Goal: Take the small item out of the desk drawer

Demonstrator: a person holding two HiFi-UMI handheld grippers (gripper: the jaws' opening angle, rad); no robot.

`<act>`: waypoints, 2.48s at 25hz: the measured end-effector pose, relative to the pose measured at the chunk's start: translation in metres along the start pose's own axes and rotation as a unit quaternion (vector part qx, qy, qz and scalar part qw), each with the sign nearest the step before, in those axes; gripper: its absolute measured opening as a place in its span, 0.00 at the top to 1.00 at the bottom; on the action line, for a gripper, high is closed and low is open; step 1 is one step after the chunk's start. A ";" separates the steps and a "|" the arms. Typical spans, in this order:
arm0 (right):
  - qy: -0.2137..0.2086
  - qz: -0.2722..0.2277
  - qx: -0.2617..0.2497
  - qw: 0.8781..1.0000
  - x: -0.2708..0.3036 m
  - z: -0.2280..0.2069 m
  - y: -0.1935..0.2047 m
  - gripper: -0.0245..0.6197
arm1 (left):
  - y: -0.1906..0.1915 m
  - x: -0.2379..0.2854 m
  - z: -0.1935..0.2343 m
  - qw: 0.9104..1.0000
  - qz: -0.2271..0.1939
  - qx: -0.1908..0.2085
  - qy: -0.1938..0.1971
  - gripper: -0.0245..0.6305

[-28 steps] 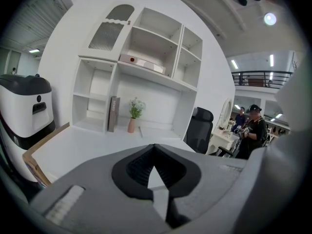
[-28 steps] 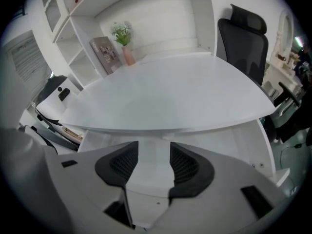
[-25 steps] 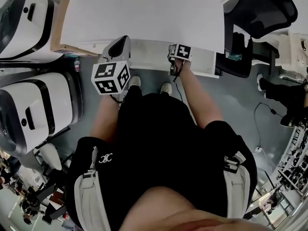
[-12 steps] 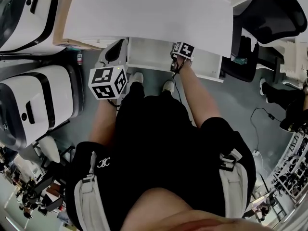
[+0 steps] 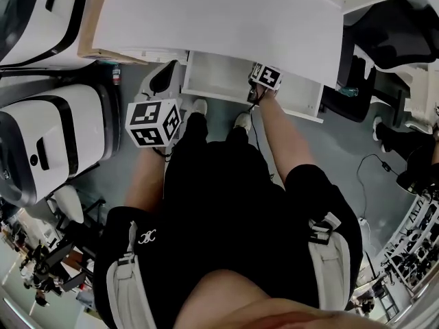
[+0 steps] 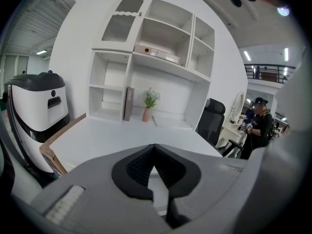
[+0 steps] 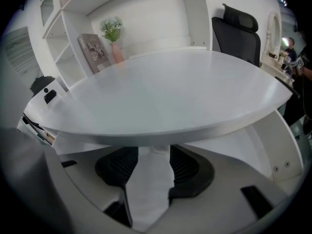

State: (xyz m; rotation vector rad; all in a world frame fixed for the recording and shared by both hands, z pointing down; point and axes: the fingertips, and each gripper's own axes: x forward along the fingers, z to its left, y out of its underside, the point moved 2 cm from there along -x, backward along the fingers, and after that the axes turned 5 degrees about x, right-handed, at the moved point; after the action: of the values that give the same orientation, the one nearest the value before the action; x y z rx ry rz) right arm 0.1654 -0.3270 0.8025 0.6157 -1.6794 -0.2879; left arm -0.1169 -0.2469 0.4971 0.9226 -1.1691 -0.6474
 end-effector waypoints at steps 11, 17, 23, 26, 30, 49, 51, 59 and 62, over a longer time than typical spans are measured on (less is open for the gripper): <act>0.000 0.023 -0.051 0.998 0.022 -0.003 0.002 0.72 | 0.012 -0.002 0.008 1.000 0.015 -0.004 -0.007 0.94; -0.018 0.051 -0.076 0.996 0.018 0.004 0.008 0.80 | 0.010 0.001 0.002 1.000 0.008 -0.005 0.002 0.94; -0.061 0.098 -0.164 0.980 0.006 0.017 0.014 0.82 | 0.001 0.002 -0.007 1.000 -0.008 -0.012 0.017 0.94; -0.082 0.118 -0.203 0.969 -0.003 0.023 0.022 0.83 | -0.003 -0.001 -0.010 1.000 -0.015 -0.012 0.022 0.94; -0.113 0.135 -0.242 0.954 -0.015 0.032 0.032 0.84 | -0.009 -0.004 -0.014 0.999 -0.025 -0.011 0.028 0.94; -0.232 0.130 -0.324 0.908 -0.097 0.071 0.040 0.89 | -0.029 -0.001 -0.047 0.996 -0.052 -0.011 0.072 0.94; -0.249 0.125 -0.326 0.903 -0.107 0.075 0.038 0.90 | -0.032 0.002 -0.052 0.996 -0.054 -0.007 0.077 0.94; -0.322 0.115 -0.318 0.884 -0.146 0.092 0.038 0.90 | -0.044 0.009 -0.067 0.993 -0.061 0.010 0.096 0.94; -0.346 0.087 -0.296 0.886 -0.167 0.097 0.030 0.90 | -0.049 0.011 -0.071 0.993 -0.064 0.015 0.102 0.94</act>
State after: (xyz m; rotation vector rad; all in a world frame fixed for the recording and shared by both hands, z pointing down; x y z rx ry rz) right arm 0.0809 -0.2257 0.6581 -0.1336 -2.1566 -0.9307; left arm -0.0438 -0.2611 0.4510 1.0703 -0.9461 -0.6245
